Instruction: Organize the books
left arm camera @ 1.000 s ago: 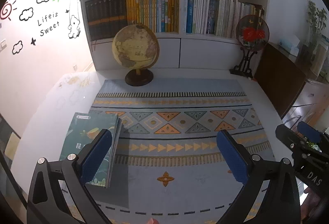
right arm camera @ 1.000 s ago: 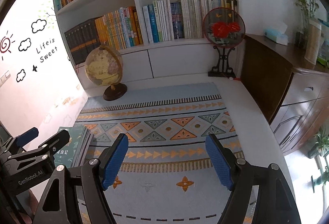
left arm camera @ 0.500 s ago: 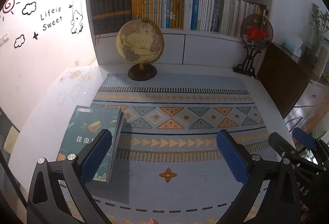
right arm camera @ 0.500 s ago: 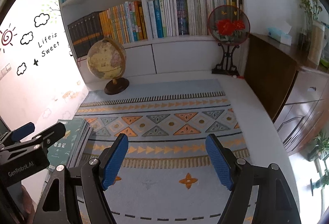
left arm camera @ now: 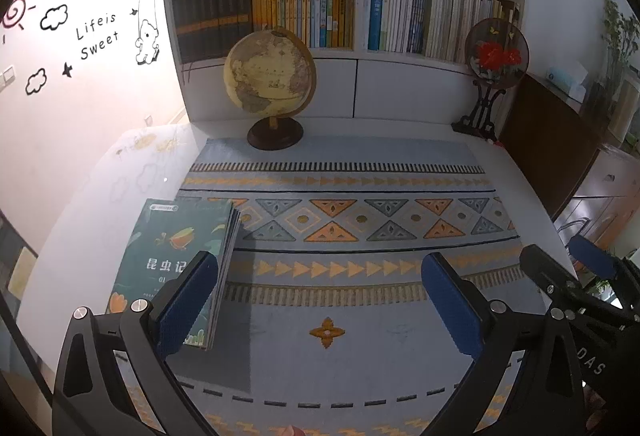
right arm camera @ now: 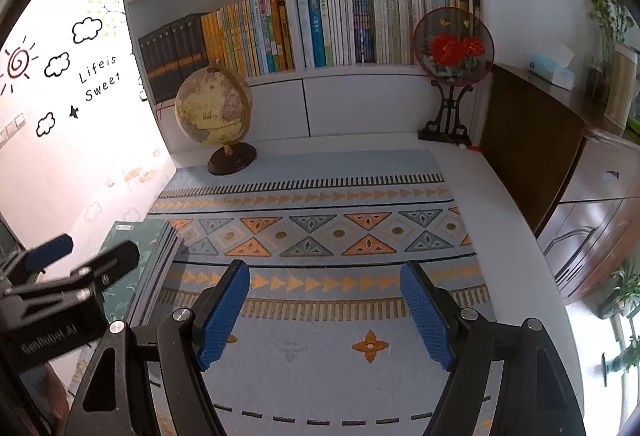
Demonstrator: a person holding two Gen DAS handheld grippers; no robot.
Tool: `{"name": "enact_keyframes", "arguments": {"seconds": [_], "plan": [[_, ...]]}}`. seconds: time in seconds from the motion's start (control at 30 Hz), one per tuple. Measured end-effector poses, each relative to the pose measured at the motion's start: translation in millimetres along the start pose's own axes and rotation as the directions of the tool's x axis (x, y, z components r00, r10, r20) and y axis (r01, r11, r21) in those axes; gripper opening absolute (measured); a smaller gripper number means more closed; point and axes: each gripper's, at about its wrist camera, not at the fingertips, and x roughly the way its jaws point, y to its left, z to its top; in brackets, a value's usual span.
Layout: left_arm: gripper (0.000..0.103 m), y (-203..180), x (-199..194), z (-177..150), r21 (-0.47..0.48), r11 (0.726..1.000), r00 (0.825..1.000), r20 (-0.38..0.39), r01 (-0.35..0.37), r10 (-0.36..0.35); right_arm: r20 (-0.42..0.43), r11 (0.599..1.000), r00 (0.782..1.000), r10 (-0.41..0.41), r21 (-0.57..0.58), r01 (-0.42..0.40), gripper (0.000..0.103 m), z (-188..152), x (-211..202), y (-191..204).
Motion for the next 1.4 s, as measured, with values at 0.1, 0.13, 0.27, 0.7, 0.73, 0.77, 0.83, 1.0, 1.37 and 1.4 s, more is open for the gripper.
{"name": "enact_keyframes", "arguments": {"seconds": [0.1,0.13,0.27,0.7,0.73,0.77,0.83,1.0,1.37,1.4], "plan": [[0.102,2,1,1,-0.006,1.000,1.000,-0.002,0.002,-0.002,0.003,1.000,1.000,0.002,-0.002,-0.002,0.076,1,0,0],[0.102,3,1,2,-0.007,1.000,1.000,-0.001,0.004,-0.004,0.004,1.000,1.000,0.001,0.000,-0.001,0.076,2,0,0],[0.102,2,2,2,-0.005,1.000,1.000,-0.001,0.006,-0.006,0.005,1.000,1.000,-0.003,0.010,0.003,0.076,3,1,-2],[0.102,3,4,2,0.000,1.000,1.000,-0.007,0.004,-0.004,-0.002,1.000,1.000,-0.007,0.013,0.007,0.076,3,6,-2],[0.102,3,5,2,0.000,1.000,1.000,-0.008,0.006,-0.006,-0.004,1.000,1.000,-0.007,0.015,0.007,0.076,2,6,-2],[0.102,2,4,1,0.000,1.000,1.000,-0.008,0.006,-0.006,-0.005,1.000,1.000,-0.008,0.018,0.008,0.076,2,6,-2],[0.102,2,5,1,0.002,1.000,1.000,-0.010,0.008,-0.008,-0.004,1.000,1.000,-0.010,0.023,0.010,0.076,1,5,-3],[0.102,1,2,0,0.006,1.000,1.000,0.000,0.008,-0.008,-0.003,1.000,1.000,-0.016,0.026,0.016,0.076,-1,3,-4],[0.102,9,-2,-4,-0.003,1.000,1.000,-0.001,0.012,-0.012,0.014,1.000,1.000,-0.005,0.015,0.005,0.076,0,0,3],[0.102,11,-2,-5,-0.006,1.000,1.000,-0.001,0.009,-0.009,0.017,1.000,1.000,-0.002,0.012,0.001,0.076,0,0,4]]}}
